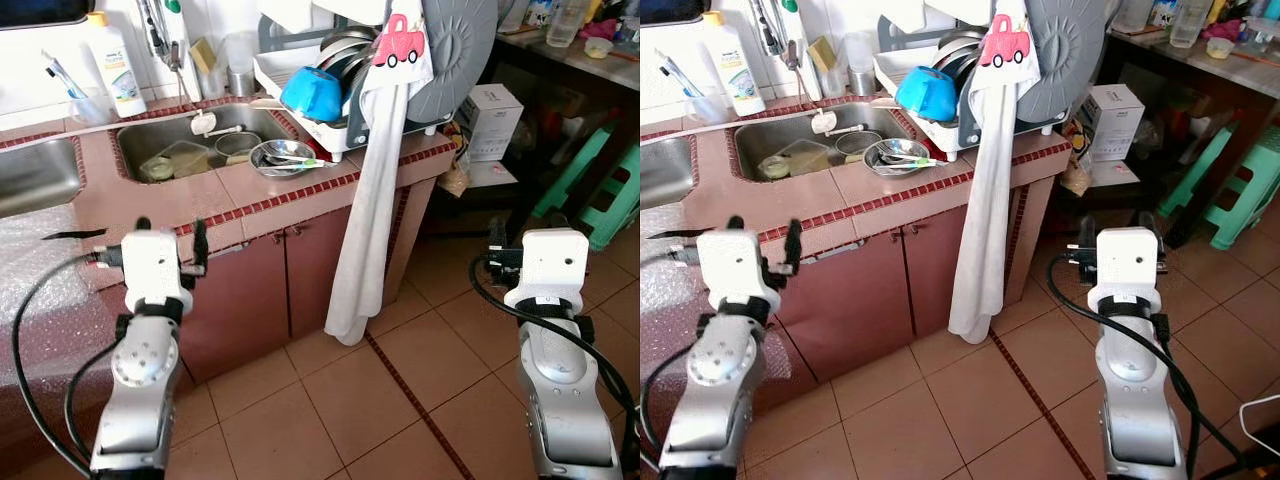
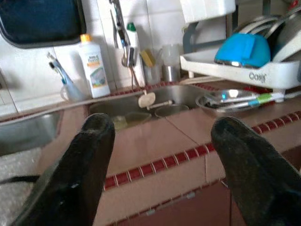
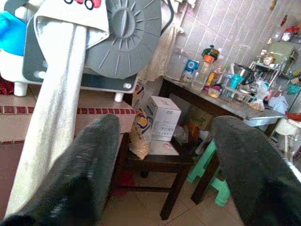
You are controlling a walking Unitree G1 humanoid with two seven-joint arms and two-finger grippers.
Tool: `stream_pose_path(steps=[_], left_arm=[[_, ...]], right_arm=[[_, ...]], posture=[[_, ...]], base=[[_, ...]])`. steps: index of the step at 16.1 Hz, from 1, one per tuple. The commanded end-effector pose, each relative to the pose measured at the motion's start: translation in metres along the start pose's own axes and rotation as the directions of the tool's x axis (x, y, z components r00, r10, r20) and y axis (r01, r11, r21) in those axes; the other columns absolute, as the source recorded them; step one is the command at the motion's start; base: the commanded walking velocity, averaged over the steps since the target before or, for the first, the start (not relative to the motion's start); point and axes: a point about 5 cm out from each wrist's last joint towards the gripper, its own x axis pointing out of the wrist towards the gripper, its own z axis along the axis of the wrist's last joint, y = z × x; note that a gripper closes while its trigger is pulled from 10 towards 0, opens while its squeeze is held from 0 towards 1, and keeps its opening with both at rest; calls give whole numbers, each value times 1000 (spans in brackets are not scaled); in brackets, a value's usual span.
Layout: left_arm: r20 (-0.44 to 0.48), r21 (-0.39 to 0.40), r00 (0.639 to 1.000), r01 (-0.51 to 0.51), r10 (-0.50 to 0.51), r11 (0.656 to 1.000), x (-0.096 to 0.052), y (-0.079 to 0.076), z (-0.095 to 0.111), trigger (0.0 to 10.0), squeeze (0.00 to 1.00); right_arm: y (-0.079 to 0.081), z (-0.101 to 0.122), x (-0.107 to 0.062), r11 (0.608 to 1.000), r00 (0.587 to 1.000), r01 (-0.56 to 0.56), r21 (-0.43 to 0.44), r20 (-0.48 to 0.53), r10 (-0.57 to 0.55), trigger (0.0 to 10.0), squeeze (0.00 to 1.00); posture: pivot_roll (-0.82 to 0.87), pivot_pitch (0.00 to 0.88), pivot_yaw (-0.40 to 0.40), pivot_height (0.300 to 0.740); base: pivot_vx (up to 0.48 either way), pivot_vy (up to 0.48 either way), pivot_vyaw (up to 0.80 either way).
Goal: Kitchen organization
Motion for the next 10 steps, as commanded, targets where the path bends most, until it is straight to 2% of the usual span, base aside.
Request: stream_pose_path(steps=[1,10], left_arm=[[4,3,1000,-3,3,1000,-1,-1,4,10000,1000],[-26,-1,1000,-3,3,1000,-1,-1,2,10000,1000]], right_arm=[[1,2,3,1000,1000,2,12,-4,-2,10000,1000],[6,2,3,998,1000,3,59,-8,-2,10000,1000]], posture=[[-9,0,0,740],[-2,0,11,740]], base=[[0,0,0],[0,0,0]])
